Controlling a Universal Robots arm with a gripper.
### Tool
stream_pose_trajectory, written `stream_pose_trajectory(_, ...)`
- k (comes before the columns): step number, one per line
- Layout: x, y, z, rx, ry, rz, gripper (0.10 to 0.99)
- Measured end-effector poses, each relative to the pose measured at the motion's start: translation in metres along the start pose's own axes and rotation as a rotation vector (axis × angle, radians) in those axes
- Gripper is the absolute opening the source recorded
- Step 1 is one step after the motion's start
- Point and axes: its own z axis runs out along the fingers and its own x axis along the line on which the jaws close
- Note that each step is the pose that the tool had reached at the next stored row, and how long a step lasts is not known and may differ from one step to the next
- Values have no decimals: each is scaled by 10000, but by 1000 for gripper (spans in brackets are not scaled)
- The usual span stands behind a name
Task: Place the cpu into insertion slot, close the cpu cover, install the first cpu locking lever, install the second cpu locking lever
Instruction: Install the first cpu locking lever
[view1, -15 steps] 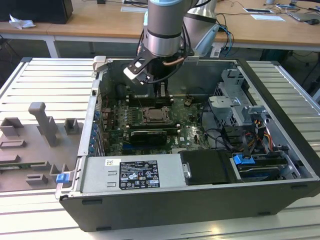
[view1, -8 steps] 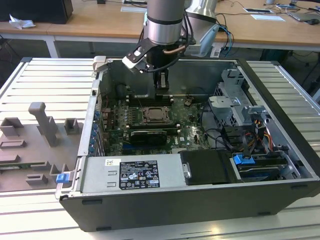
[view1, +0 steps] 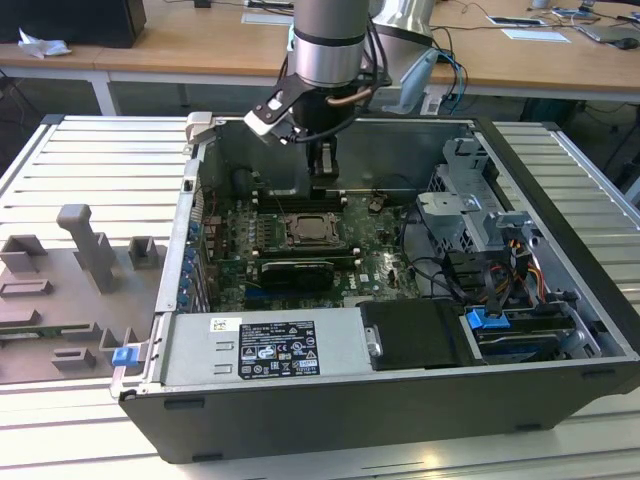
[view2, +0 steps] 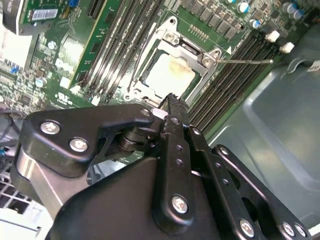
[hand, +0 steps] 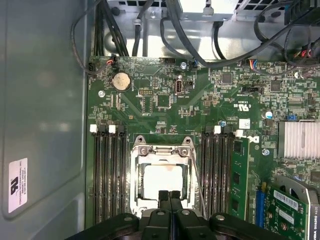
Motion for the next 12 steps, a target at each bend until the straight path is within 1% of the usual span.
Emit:
stream_pose_trajectory(2, 0, 0, 0, -1, 4, -409, 106)
stream_pose_trajectory(4, 0, 0, 1, -3, 9, -1138, 106)
stream_pose_trajectory(5, 0, 0, 1, -4, 11, -1302, 106)
stream_pose_trajectory(8, 0, 0, 1, -6, 17, -2174, 106)
stream_pose_trajectory(12, 0, -1, 6, -8, 22, -2956, 106)
